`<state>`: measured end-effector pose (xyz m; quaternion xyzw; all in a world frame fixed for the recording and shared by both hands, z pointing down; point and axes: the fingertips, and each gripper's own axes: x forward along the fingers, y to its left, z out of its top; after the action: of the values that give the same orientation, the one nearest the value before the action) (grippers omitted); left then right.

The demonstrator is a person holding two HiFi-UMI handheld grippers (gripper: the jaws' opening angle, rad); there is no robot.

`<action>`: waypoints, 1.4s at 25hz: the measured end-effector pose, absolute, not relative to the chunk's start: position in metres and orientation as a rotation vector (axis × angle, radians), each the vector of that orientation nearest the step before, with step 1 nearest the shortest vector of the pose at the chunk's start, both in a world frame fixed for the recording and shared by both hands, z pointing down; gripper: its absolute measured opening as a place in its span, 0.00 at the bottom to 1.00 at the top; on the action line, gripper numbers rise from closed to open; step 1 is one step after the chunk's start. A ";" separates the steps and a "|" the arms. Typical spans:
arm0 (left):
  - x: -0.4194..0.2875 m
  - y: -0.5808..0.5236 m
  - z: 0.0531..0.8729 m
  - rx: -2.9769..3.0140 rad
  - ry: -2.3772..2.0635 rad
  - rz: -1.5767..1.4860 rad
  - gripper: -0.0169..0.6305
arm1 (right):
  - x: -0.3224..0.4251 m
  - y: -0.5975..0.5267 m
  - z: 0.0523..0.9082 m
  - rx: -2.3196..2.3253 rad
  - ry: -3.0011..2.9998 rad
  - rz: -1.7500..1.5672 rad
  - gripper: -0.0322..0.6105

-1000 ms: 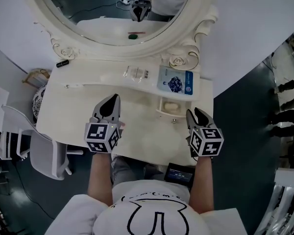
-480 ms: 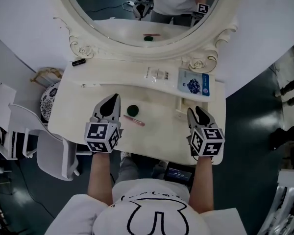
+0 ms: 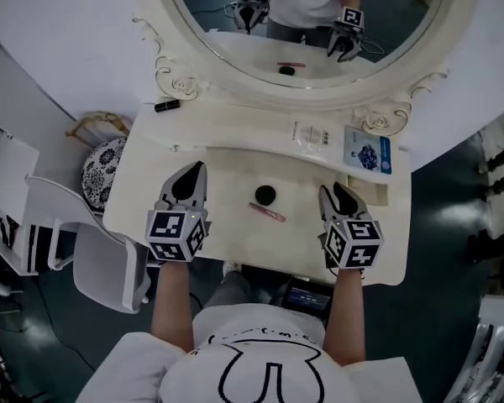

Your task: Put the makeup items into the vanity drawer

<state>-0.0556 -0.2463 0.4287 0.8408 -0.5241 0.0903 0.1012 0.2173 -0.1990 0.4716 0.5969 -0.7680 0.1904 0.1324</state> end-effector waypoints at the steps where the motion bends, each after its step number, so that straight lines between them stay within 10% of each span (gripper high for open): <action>1: -0.062 -0.249 0.428 2.481 -1.552 0.260 0.04 | 0.211 -0.202 0.471 1.731 -2.230 0.550 0.23; 35: -0.194 -0.277 0.515 2.264 -1.604 0.338 0.04 | 0.091 -0.222 0.595 1.437 -2.049 0.814 0.27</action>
<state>-0.1944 -0.2770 0.5147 0.7979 -0.5652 0.1192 0.1722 0.0909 -0.2221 0.5953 0.5284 -0.7534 0.2994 0.2523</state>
